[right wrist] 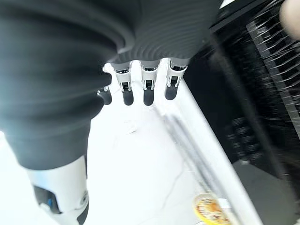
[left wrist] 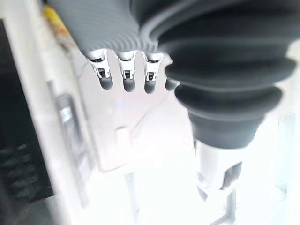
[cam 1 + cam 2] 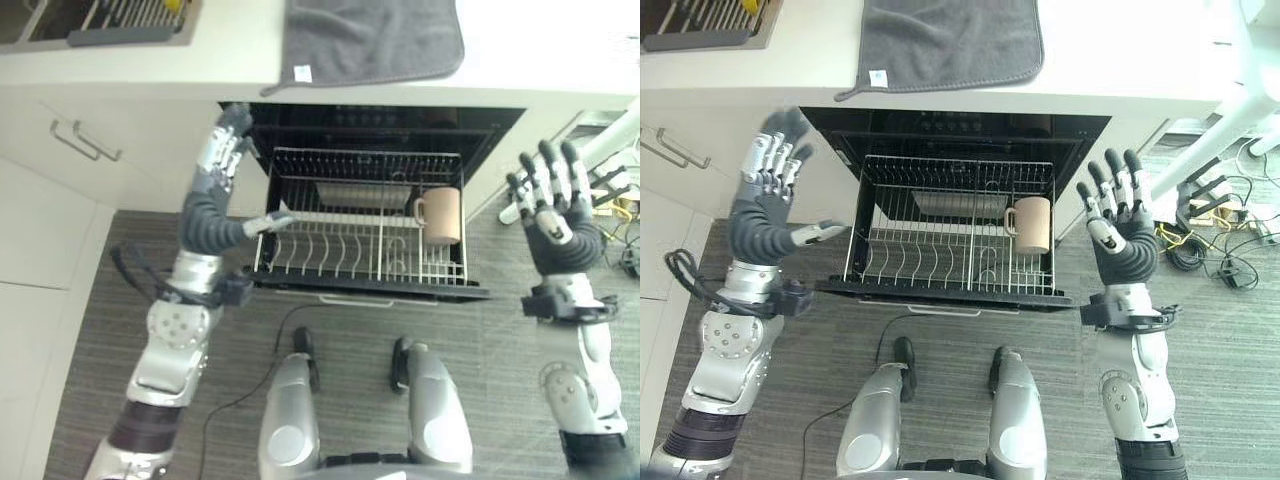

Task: Place the dishes in the dishwasher.

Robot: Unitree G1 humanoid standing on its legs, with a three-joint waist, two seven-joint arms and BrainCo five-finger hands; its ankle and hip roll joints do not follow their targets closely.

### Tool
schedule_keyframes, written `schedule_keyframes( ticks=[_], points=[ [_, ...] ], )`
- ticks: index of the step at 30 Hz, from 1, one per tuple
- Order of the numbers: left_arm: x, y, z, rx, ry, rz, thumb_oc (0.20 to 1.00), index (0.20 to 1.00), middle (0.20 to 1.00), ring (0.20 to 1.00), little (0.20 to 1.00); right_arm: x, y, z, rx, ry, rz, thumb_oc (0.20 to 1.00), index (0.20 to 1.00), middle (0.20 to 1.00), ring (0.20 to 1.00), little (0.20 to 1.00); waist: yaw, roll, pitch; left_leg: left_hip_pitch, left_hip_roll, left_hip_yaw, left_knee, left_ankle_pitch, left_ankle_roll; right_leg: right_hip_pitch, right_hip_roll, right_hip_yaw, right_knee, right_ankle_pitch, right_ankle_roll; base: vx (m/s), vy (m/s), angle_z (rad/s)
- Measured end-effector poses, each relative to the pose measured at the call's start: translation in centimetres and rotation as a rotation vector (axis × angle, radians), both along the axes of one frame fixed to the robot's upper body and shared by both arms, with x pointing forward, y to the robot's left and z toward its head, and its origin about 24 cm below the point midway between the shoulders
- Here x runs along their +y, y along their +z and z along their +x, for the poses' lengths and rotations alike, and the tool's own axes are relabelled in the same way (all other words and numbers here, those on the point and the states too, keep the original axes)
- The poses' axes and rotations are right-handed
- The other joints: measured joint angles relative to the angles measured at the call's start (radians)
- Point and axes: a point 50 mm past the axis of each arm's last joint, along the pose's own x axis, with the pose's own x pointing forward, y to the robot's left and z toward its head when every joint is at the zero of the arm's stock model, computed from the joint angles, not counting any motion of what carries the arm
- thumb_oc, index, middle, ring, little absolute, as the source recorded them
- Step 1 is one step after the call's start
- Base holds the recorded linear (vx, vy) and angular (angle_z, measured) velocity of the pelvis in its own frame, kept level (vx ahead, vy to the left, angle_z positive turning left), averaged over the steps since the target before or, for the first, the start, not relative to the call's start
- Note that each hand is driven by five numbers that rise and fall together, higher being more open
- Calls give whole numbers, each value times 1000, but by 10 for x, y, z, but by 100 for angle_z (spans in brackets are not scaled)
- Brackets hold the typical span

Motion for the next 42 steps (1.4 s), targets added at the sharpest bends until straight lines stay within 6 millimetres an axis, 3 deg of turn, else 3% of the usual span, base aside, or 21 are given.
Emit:
schedule_keyframes(
  ticks=[2,5,7,10,12,13,14,18,20,23,25,27,30,32,35,36,38,39,40,41,42],
  points=[
    [-10,1,-4,-24,-183,-100,1000,1000,1000,1000,1000,2,4,1,-20,-7,-41,1000,1000,1000,1000,1000,8,-3,-65,64,-21,11,-56,0,10,77,-5,-1,-91,26,22,94,240,-7],
    [-11,1,-5,-23,-211,-42,1000,1000,1000,1000,1000,1,-1,-2,-5,-19,-83,1000,1000,1000,1000,1000,11,-13,-181,173,-57,44,-157,-2,34,220,-25,-4,-284,103,67,107,270,-10],
    [3,-2,-8,-18,-185,-61,1000,1000,1000,1000,1000,-5,-10,-8,9,-65,-46,1000,1000,1000,1000,1000,6,-28,-259,244,-105,65,-263,18,60,283,-55,-3,-383,147,101,6,153,-11],
    [9,-6,-10,7,-169,-77,1000,1000,1000,1000,1000,4,-5,-10,-13,-40,-72,1000,1000,1000,1000,1000,19,-33,-271,290,-126,112,-315,43,97,284,-71,-66,-398,222,95,-70,127,-31],
    [9,-7,-9,24,-189,-86,1000,1000,1000,1000,1000,5,3,-12,-49,-21,-107,1000,1000,1000,1000,1000,13,-27,-269,315,-107,110,-330,47,105,265,-33,-78,-296,179,104,-116,-19,-15],
    [9,-7,-9,23,-200,-80,1000,1000,1000,1000,1000,3,2,-13,-41,-16,-131,1000,1000,1000,1000,1000,9,-26,-272,317,-90,102,-330,49,108,235,39,-21,-169,107,103,-107,-75,26],
    [10,-7,-9,21,-201,-75,1000,1000,1000,1000,1000,1,3,-13,-41,-14,-157,1000,1000,1000,1000,1000,5,-24,-274,315,-82,87,-328,55,104,214,123,45,-80,58,75,-79,-160,26],
    [13,-16,-13,56,-219,-97,1000,1000,1000,1000,1000,-4,-14,-6,42,-35,-151,1000,1000,1000,1000,1000,15,-7,-315,293,-90,73,-327,75,79,325,160,18,-340,43,-28,-31,-261,4],
    [22,-31,-19,140,-170,-108,1000,1000,1000,1000,1000,-12,-28,-12,120,-86,-179,1000,1000,1000,1000,1000,12,17,-332,295,-68,58,-326,86,63,352,192,2,-389,51,-43,-56,-191,15],
    [24,-40,-21,202,-154,-116,1000,1000,1000,1000,1000,-13,-27,-11,133,-101,-237,1000,1000,1000,1000,1000,17,47,-337,275,-52,51,-301,95,48,350,207,-8,-381,48,-59,-75,-32,15],
    [25,-43,-20,226,-133,-131,1000,1000,1000,1000,1000,-16,-20,-12,134,-115,-307,1000,1000,1000,1000,1000,23,56,-332,252,-45,25,-279,100,43,332,190,-19,-370,58,-92,-53,110,8],
    [27,-43,-20,234,-102,-134,1000,1000,1000,1000,1000,-20,-18,-12,140,-133,-322,1000,1000,1000,1000,1000,17,37,-329,254,-35,14,-232,81,52,333,161,-17,-368,66,-102,-40,301,0],
    [38,-43,-23,237,11,-117,1000,1000,1000,1000,1000,-33,-18,-19,150,-182,-335,1000,1000,1000,1000,1000,10,11,-326,272,63,-43,-238,56,8,311,134,10,-370,90,-82,-30,397,-15],
    [42,-49,-17,264,33,-129,1000,1000,1000,1000,1000,-49,-22,-25,179,-238,-343,1000,1000,1000,1000,1000,11,4,-320,274,137,-90,-249,60,-50,299,117,43,-373,105,-55,24,743,-23],
    [47,-52,-19,273,64,-142,1000,1000,1000,1000,1000,-53,-14,-26,154,-262,-355,1000,1000,1000,1000,1000,-7,15,-313,267,223,-65,-276,62,-47,283,82,62,-371,108,1,25,554,-17],
    [44,-54,-19,282,48,-138,1000,1000,1000,1000,1000,-53,-11,-26,143,-264,-357,1000,1000,1000,1000,1000,-21,25,-313,264,221,-51,-281,65,-43,282,51,64,-375,106,18,22,670,0],
    [41,-54,-18,279,38,-132,1000,1000,1000,1000,1000,-53,-3,-24,114,-264,-380,1000,1000,1000,1000,1000,-31,70,-302,257,167,-47,-254,59,-41,274,-20,95,-407,148,109,6,849,-12],
    [43,-50,-15,268,41,-103,1000,1000,1000,1000,1000,-50,-5,-23,114,-264,-347,1000,1000,1000,1000,1000,-33,24,-279,251,78,-1,-206,26,-106,283,-118,115,-419,190,164,21,775,9],
    [43,-43,-10,247,30,-81,1000,1000,1000,1000,1000,-49,-1,-24,96,-266,-343,1000,1000,1000,1000,1000,-39,6,-257,185,30,37,-124,-17,-63,282,-186,93,-428,236,123,129,894,24],
    [45,-33,-6,229,25,-26,1000,1000,1000,1000,1000,-45,-4,-25,79,-229,-223,1000,1000,1000,1000,1000,-28,-19,-239,115,-38,67,29,-95,19,277,-256,108,-477,403,63,138,871,30],
    [48,-30,-4,227,14,1,1000,1000,1000,1000,1000,-39,-10,-30,84,-214,-138,1000,1000,1000,1000,1000,0,-26,-229,105,-76,65,78,-146,63,268,-295,103,-447,482,43,136,818,20]
  ],
)
